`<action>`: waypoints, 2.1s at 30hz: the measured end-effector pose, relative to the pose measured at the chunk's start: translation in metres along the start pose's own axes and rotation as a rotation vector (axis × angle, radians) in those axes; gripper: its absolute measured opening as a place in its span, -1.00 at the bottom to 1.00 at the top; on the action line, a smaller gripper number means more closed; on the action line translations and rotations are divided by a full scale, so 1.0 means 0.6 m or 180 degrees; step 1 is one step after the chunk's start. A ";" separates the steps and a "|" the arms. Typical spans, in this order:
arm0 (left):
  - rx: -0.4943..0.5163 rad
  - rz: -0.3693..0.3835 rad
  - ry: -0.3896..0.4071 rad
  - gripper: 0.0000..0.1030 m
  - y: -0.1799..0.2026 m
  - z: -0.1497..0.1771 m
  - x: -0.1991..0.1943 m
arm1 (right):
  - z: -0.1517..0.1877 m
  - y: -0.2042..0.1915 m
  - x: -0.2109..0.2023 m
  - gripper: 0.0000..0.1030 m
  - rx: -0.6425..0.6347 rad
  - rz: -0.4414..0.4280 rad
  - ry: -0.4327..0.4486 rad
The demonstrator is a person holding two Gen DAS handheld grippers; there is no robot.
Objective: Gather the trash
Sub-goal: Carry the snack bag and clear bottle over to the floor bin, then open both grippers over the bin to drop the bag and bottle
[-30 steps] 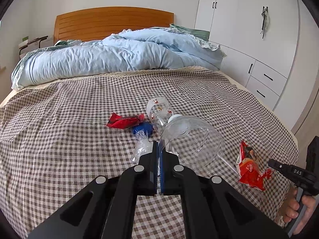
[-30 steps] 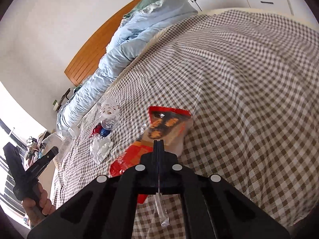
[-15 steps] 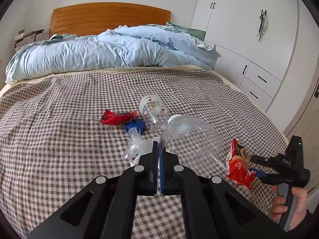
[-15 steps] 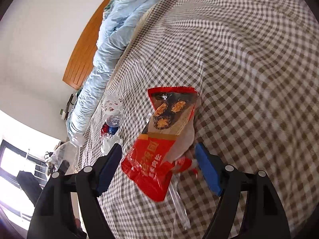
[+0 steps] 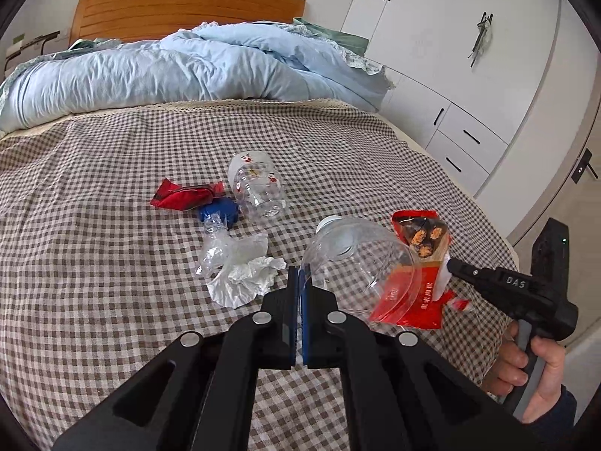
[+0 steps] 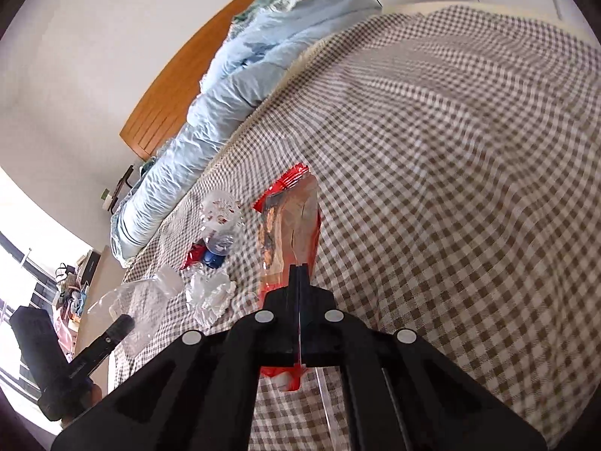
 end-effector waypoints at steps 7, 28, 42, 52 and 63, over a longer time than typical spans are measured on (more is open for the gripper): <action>0.0216 0.0372 0.0000 -1.00 0.104 0.015 -0.008 | -0.065 0.021 -0.180 -1.00 -0.0323 0.0152 0.0489; 0.1606 0.1697 -0.1094 -1.00 0.609 0.378 -0.007 | 0.250 0.635 -0.507 -1.00 0.1351 0.1946 0.0291; 0.1789 0.1465 -0.1899 -1.00 0.689 0.556 0.105 | 0.425 0.709 -0.402 -0.99 0.0189 0.2172 -0.0798; 0.1784 0.1356 -0.2146 -1.00 0.703 0.600 0.138 | 0.538 0.722 -0.317 -0.99 0.0228 0.1741 -0.1272; 0.2012 0.1096 -0.2505 -1.00 0.748 0.678 0.198 | 0.495 0.719 -0.433 0.24 0.0740 0.1381 -0.1000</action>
Point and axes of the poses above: each gripper's, at about its wrist camera, not at the fingertips, and x roughly the way its jaws point, y to its right, z to its underside, the point moved 9 cm from there along x, roughly the way its jaws point, and after that the axes turned 8 degrees about y, right-handed, at the moved point
